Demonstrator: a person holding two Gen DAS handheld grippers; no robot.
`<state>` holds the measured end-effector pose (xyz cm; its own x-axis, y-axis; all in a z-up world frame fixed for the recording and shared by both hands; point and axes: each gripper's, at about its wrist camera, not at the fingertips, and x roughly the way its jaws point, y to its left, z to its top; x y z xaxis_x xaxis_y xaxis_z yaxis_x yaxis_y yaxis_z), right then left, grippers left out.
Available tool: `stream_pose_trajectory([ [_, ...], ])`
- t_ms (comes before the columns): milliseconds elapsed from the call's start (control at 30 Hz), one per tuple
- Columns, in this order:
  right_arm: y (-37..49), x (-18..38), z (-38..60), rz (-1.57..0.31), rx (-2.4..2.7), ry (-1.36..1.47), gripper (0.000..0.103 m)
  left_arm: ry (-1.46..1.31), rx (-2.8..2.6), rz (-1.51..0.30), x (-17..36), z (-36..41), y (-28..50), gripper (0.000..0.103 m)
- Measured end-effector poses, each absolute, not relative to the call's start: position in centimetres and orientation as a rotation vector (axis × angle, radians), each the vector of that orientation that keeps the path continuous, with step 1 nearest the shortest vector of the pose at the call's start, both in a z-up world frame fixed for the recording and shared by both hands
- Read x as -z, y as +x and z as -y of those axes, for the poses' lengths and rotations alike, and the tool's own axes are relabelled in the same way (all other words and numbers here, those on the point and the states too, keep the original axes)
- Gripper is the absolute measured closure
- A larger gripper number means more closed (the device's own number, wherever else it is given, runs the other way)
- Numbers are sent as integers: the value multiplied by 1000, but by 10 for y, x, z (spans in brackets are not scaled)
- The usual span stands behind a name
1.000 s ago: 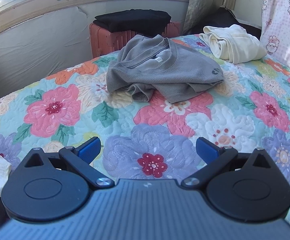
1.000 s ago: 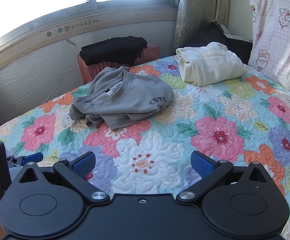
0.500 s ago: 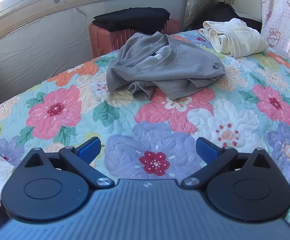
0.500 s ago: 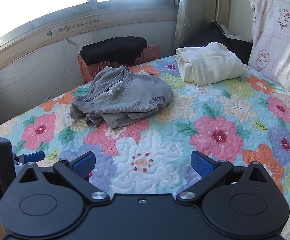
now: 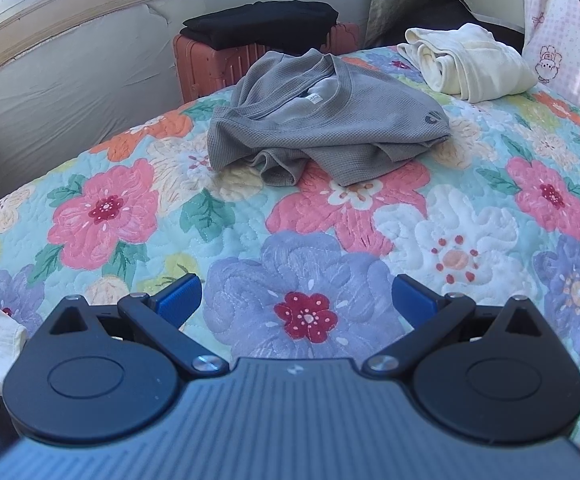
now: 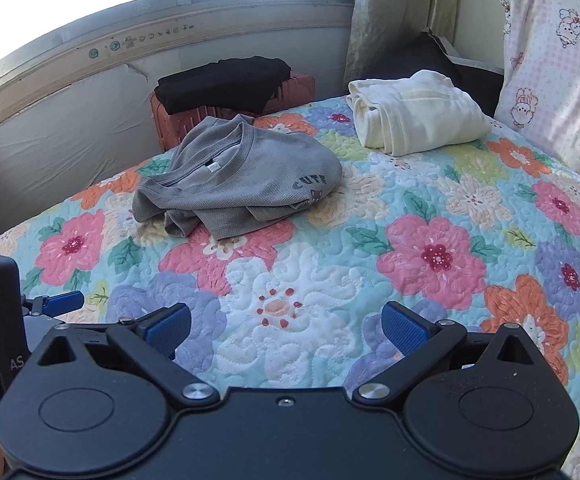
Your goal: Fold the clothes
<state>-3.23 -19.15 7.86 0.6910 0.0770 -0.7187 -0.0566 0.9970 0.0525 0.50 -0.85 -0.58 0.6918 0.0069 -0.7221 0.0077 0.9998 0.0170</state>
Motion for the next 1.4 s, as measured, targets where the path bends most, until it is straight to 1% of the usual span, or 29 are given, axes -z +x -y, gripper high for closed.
stream_pose_trajectory([
  [667, -31, -73, 189, -818, -79, 31, 0, 35, 10, -834, 7, 12, 8, 0],
  [867, -30, -68, 191, -807, -100, 58, 0, -123, 8, -780, -5, -13, 5, 0],
  [967, -24, -67, 195, -779, -133, 83, 0, -212, -22, -803, -15, -25, 13, 0],
  [1033, -15, -68, 197, -755, -143, 102, 0, -257, -39, -785, -26, -28, 20, 0],
  [1100, 1, -67, 197, -736, -162, 124, 0, -252, -31, -730, -41, -24, 37, 0],
  [1300, 73, -59, 199, -750, -245, 152, 0, -191, -75, -713, -67, -14, 113, 0],
  [1400, 108, -60, 207, -767, -250, 153, 0, -248, -64, -705, -70, -27, 129, 2],
])
